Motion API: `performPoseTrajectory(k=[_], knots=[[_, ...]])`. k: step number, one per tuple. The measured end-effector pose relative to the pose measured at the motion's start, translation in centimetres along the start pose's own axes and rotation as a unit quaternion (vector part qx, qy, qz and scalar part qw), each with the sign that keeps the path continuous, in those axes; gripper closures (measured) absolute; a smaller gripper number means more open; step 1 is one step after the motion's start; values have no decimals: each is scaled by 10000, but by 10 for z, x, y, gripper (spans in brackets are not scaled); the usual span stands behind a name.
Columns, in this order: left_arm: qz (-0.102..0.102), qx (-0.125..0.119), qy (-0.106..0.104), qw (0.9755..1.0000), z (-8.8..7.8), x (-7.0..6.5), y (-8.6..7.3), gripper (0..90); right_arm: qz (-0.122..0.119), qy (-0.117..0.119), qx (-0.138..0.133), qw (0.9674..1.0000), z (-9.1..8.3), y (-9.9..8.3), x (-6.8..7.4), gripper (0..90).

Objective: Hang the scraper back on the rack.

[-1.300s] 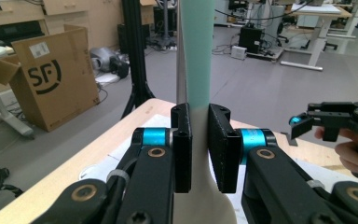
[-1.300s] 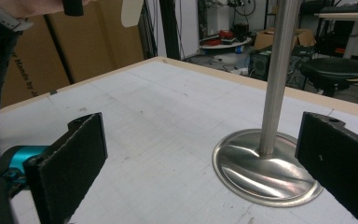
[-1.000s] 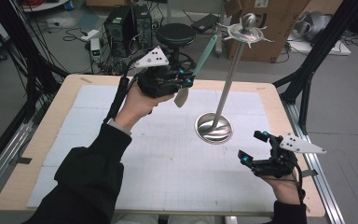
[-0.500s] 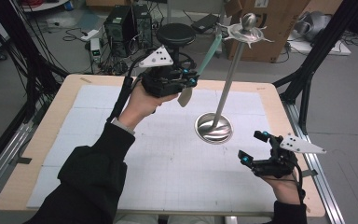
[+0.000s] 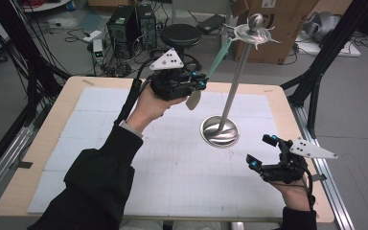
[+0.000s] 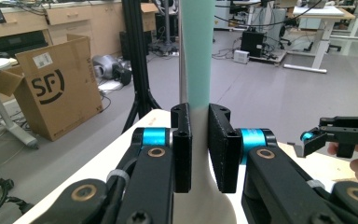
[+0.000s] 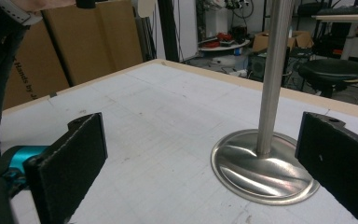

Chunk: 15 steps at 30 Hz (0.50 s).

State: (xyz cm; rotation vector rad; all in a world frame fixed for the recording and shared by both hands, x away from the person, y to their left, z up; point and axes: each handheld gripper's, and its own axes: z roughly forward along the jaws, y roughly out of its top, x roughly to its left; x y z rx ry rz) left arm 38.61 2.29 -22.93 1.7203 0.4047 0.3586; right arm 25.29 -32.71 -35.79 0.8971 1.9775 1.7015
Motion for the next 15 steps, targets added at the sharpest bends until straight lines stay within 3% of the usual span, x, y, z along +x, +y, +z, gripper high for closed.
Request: performPoseTrajectory(k=[15], knots=[[-86, 35, 57, 9999, 14, -3, -3, 801, 26, -3, -3, 10000, 0, 0, 0, 11]])
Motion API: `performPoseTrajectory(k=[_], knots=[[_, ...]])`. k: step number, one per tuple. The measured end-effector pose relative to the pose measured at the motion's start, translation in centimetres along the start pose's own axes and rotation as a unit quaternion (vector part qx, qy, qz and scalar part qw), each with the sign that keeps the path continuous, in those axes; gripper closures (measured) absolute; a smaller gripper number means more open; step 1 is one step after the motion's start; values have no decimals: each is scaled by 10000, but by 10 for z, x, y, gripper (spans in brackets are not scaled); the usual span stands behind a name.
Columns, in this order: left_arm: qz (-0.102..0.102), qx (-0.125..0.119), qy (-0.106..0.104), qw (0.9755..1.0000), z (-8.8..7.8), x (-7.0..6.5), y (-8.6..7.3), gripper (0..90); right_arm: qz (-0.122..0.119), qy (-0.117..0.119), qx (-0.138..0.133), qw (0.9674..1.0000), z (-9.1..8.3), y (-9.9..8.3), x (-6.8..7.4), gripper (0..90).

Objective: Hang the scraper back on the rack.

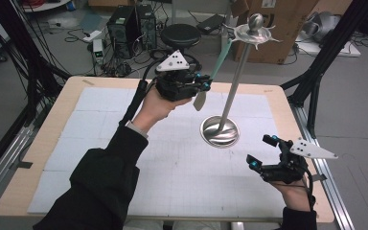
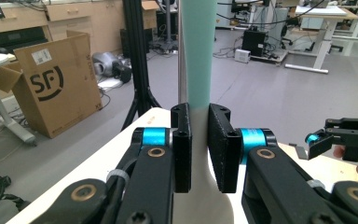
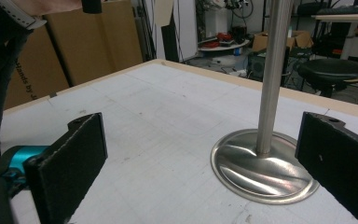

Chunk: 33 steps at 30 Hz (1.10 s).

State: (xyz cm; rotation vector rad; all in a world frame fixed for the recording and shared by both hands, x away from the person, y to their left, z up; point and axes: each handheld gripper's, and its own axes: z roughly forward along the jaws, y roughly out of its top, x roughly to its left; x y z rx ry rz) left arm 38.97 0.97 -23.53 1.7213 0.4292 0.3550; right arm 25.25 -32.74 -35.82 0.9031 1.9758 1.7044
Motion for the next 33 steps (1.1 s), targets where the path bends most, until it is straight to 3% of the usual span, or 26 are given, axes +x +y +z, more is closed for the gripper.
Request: performPoseTrajectory(k=[7, 11, 20, 22, 29, 33], knots=[[-38, 0, 31, 10000, 5, -3, -1, 789, -8, -6, -17, 10000, -1, 0, 0, 11], [107, 0, 53, 9999, 6, -5, -3, 645, 7, -9, -10, 10000, -2, 0, 0, 11], [299, -58, -190, 9994, -4, -8, -15, 403, -3, -50, -14, 10000, -4, 0, 0, 11], [201, -35, -144, 9997, -7, -6, -19, 230, -17, -52, -10, 10000, -4, -1, 0, 11], [43, 35, -143, 9999, -25, 4, -36, 68, -23, -36, 43, 10000, -1, -2, 1, 11], [-20, 85, -176, 9998, -38, 7, -50, 61, -44, -48, 13, 10000, 2, -1, 2, 11]])
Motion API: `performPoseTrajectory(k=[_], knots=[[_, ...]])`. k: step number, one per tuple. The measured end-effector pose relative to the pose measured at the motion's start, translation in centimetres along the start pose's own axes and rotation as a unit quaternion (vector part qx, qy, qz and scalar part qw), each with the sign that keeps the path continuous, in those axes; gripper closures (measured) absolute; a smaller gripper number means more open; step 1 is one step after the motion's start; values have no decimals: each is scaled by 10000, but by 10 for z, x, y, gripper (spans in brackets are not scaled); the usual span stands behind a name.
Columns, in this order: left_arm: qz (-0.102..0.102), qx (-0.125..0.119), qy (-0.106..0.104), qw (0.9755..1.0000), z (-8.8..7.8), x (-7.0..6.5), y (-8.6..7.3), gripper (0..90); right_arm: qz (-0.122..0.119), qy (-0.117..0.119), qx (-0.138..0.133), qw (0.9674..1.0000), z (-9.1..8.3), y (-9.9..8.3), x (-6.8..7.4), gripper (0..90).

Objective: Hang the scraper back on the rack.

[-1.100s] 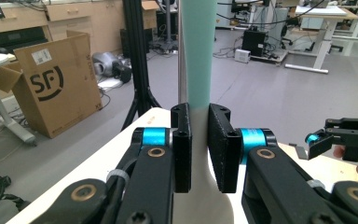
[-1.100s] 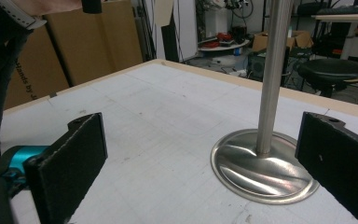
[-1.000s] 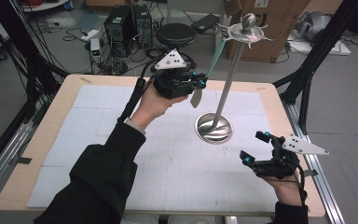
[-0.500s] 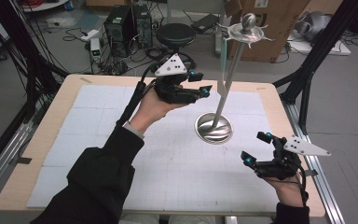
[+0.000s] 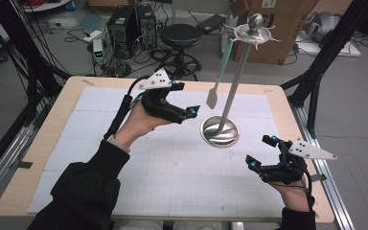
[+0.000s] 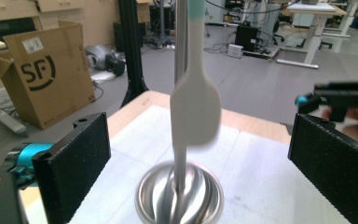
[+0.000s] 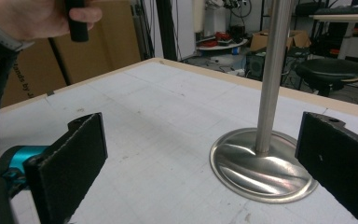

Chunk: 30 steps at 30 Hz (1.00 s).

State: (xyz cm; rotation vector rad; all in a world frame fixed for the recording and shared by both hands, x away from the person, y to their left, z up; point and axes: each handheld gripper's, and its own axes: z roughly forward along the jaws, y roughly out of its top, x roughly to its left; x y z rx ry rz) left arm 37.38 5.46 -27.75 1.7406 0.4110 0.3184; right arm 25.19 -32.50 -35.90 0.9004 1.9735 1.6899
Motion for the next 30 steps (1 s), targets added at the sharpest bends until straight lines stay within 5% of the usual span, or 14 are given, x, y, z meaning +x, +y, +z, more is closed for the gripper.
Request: performPoseTrajectory(k=[10, 18, 23, 30], knots=[[42, -33, 156, 9999, -38, 5, -38, 61, -37, 82, -12, 10000, 9, 1, 1, 11], [-160, 8, 342, 9993, -67, 13, -74, 61, -8, 126, 9, 9999, 15, 0, 0, 11], [-45, 17, 503, 9987, -87, 11, -98, 61, -19, 147, -6, 9999, 18, 0, 0, 11], [-226, 80, 735, 9970, -112, 16, -127, 61, 4, 126, -48, 9999, 17, 0, -1, 11]])
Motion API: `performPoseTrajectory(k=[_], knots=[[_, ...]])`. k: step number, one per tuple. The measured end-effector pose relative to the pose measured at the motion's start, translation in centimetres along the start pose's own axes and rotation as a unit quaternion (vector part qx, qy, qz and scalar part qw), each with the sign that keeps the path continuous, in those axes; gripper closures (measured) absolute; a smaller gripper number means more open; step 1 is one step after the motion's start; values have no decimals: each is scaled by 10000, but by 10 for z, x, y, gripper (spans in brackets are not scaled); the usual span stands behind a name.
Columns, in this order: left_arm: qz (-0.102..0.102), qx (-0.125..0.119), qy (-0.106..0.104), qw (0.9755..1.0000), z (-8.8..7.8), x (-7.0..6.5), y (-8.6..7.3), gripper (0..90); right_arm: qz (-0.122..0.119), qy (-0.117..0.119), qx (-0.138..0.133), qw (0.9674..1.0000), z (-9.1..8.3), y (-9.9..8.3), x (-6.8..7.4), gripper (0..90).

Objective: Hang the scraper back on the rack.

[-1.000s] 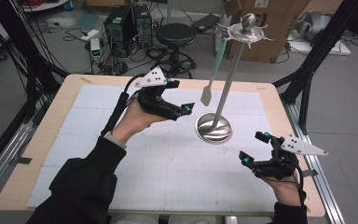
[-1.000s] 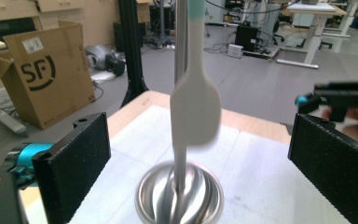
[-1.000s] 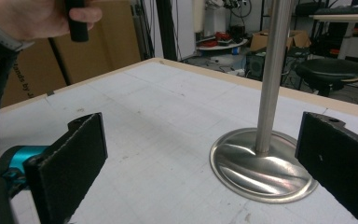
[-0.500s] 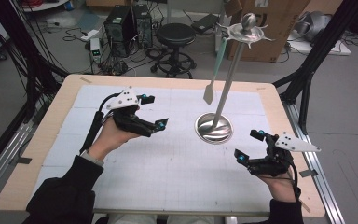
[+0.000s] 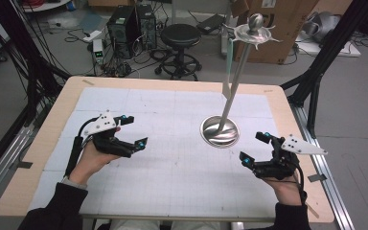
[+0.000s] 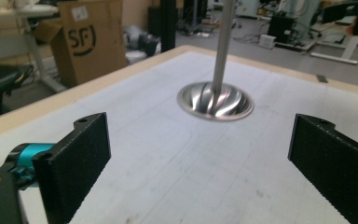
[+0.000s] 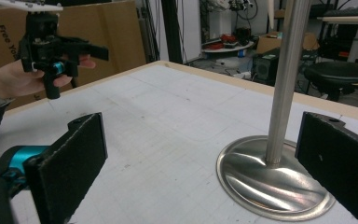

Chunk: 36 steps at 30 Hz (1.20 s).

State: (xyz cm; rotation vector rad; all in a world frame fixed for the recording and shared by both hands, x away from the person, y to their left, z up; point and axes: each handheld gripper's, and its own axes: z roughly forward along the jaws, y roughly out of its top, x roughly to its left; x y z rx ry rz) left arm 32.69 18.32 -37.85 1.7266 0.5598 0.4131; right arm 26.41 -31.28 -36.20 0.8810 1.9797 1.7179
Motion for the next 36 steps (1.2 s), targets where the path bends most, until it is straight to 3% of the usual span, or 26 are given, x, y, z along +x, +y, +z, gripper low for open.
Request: performPoseTrajectory(k=[9, 17, 19, 22, 25, 30, 36], knots=[[-105, 102, 283, 9995, -30, 9, -21, 62, 27, -76, -66, 9999, 0, 0, -3, 11], [-184, -301, 489, 9982, -58, 14, -36, 61, 53, -176, -140, 9997, -1, -2, -8, 11], [-221, -453, 441, 9978, -65, 15, -39, 62, 72, -216, -159, 9996, -2, -4, -10, 11], [-103, -562, 439, 9974, -75, 14, -44, 61, 119, -322, -181, 9992, -3, -10, -16, 11], [-195, -609, 715, 9954, -83, 20, -49, 62, 192, -442, -188, 9987, -6, -16, -23, 11], [-379, -831, 1122, 9895, -92, 28, -52, 62, 251, -496, -203, 9982, -8, -20, -27, 11], [-393, -824, 1159, 9891, -93, 29, -52, 62, 207, -453, -147, 9987, -4, -21, -24, 11]])
